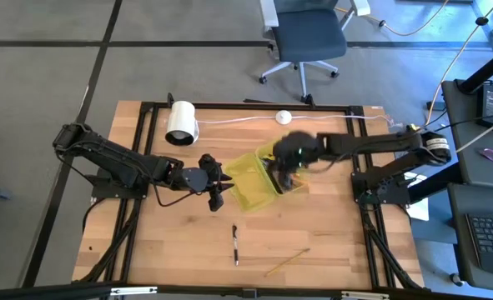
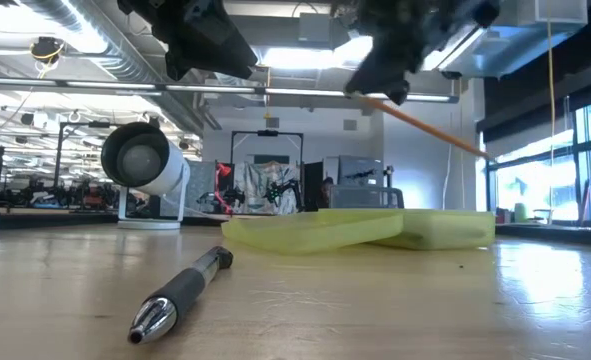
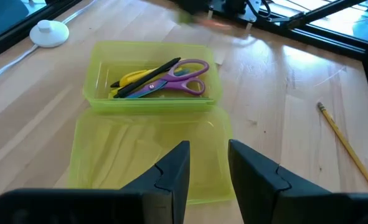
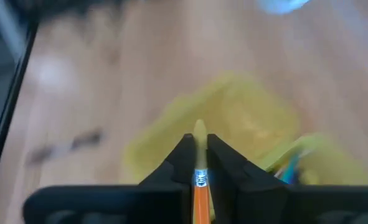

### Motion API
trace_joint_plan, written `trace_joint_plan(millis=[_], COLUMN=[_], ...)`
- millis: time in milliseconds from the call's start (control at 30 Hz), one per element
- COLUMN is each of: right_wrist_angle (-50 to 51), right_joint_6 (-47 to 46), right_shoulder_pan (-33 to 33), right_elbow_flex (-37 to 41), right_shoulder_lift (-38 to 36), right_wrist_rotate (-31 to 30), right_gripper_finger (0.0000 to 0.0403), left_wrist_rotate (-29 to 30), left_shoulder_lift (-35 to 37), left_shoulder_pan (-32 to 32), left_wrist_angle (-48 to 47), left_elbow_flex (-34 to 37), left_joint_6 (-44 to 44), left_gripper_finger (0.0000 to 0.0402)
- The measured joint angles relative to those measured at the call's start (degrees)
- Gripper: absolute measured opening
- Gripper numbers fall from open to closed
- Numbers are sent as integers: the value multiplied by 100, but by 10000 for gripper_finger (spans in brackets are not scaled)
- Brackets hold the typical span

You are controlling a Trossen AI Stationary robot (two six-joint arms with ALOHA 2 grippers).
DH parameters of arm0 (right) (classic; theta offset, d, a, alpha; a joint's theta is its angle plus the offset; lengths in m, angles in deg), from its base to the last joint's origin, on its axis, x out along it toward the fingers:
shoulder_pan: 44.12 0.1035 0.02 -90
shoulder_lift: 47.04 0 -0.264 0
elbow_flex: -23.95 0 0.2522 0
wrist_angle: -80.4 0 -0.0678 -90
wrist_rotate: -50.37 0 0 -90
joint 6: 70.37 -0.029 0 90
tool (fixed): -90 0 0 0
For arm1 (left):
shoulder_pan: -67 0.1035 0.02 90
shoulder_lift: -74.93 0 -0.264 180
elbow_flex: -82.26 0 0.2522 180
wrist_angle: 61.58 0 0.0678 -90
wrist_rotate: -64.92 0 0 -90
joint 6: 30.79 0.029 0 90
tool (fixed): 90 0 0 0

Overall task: Pick & place school supplies into a supply box
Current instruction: Put the orange pencil into the yellow supply box

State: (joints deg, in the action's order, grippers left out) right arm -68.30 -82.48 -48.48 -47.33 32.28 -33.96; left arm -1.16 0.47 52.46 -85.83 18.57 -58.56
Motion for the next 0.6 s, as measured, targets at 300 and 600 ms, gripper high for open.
trace_joint_plan(millis=[300, 600], right_wrist_angle=[-711, -707], right_joint_6=[-427, -715], right_shoulder_pan=[-919, -1304], right_elbow_flex=[-9, -9], right_shoulder_lift=[214, 968], right_wrist_rotate=[-7, -17], right_gripper_finger=[33, 40], left_wrist_rotate=[0, 42], left_shoulder_lift=[0, 0], left_shoulder_pan=[0, 2], left_wrist_angle=[0, 2], left_elbow_flex=[0, 0], left_joint_6=[-6, -2], left_gripper_finger=[102, 102])
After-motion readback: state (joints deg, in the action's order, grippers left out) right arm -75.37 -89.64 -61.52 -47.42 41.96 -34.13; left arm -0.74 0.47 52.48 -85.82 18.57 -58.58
